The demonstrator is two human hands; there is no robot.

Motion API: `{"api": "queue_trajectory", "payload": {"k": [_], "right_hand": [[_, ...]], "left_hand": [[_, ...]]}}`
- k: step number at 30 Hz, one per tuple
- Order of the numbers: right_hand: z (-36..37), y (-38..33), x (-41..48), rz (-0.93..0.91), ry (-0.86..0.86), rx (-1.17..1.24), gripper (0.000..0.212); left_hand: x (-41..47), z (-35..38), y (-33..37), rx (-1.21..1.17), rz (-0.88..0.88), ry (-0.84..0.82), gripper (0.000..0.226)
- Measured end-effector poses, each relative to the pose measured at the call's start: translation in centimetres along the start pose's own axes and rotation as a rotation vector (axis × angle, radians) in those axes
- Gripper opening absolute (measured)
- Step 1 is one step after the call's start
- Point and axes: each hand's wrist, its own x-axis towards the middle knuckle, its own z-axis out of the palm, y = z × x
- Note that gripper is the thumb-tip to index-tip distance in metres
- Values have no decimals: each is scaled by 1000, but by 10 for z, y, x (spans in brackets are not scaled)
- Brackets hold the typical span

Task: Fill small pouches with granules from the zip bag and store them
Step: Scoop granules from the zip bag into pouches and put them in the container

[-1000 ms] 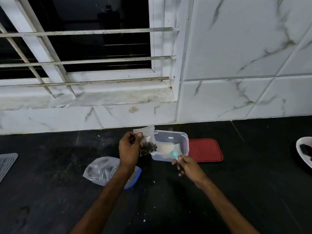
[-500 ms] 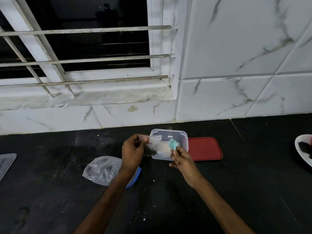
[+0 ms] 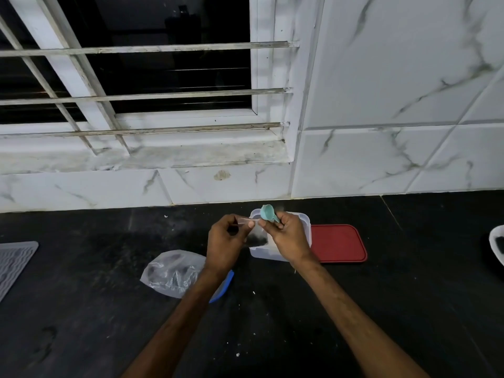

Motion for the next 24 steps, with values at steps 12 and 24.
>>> {"api": "queue_trajectory", "payload": {"k": [12, 24], "right_hand": [[17, 23, -33, 423, -289, 23, 33], [95, 82, -42, 399, -448, -560, 14]], "left_hand": [[10, -50, -21, 27, -63, 273, 22], [1, -75, -21, 1, -22, 330, 12]]}}
